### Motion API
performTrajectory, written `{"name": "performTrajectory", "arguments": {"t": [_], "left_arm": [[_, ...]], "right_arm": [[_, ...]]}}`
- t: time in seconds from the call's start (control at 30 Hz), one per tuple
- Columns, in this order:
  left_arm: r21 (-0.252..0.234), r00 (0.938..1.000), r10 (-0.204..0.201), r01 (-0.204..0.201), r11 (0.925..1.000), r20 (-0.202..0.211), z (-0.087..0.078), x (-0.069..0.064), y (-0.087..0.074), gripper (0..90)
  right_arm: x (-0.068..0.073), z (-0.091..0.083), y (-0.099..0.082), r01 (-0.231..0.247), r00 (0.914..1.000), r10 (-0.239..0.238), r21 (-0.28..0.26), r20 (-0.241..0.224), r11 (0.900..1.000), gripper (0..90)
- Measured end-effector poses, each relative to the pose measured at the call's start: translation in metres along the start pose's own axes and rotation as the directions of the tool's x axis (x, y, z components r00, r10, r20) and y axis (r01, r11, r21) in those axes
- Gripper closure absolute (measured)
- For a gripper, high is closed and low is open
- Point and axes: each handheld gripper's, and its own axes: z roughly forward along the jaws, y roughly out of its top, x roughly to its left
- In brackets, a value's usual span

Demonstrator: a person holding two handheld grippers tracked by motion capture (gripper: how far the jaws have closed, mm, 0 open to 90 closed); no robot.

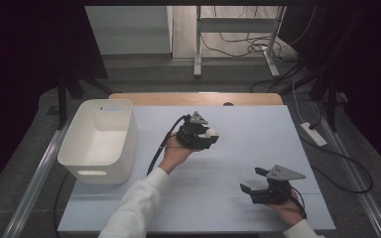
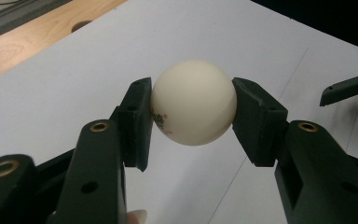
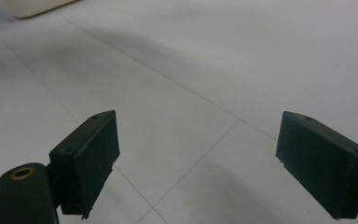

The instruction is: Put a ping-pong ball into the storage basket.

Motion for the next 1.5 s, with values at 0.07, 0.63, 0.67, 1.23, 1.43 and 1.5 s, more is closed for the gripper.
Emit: {"name": "performTrajectory", "arguments": {"t": [0.07, 0.63, 0.67, 1.23, 1.43, 1.5], "left_arm": [[-0.009, 1.0000, -0.003, 0.003, 1.0000, -0.001, -0.003, 0.001, 0.001, 50.6], [-0.057, 0.9985, -0.026, 0.023, 0.9981, -0.047, -0.027, 0.009, 0.005, 50.7], [-0.057, 0.9985, -0.026, 0.023, 0.9981, -0.049, -0.029, 0.010, 0.005, 50.6], [-0.095, 0.9937, -0.036, 0.026, 0.9951, -0.106, -0.059, 0.015, 0.010, 50.7], [-0.115, 0.9903, -0.045, 0.030, 0.9929, -0.132, -0.073, 0.019, 0.012, 50.7], [-0.118, 0.9892, -0.045, 0.029, 0.9926, -0.139, -0.077, 0.020, 0.013, 50.7]], "right_arm": [[0.000, 0.000, 0.000, -0.003, 1.0000, 0.003, 0.000, 0.000, 1.0000, 12.9], [0.000, -0.001, 0.000, 0.000, 1.0000, 0.000, -0.006, 0.001, 1.0000, 12.7], [0.000, -0.001, 0.000, 0.000, 1.0000, 0.000, -0.007, 0.002, 1.0000, 12.7], [0.000, -0.001, 0.001, -0.003, 1.0000, 0.003, -0.013, 0.006, 0.9999, 12.6], [0.000, -0.002, 0.001, -0.005, 1.0000, 0.005, -0.013, 0.007, 0.9999, 12.6], [0.000, -0.002, 0.001, -0.005, 1.0000, 0.005, -0.013, 0.007, 0.9999, 12.6]]}}
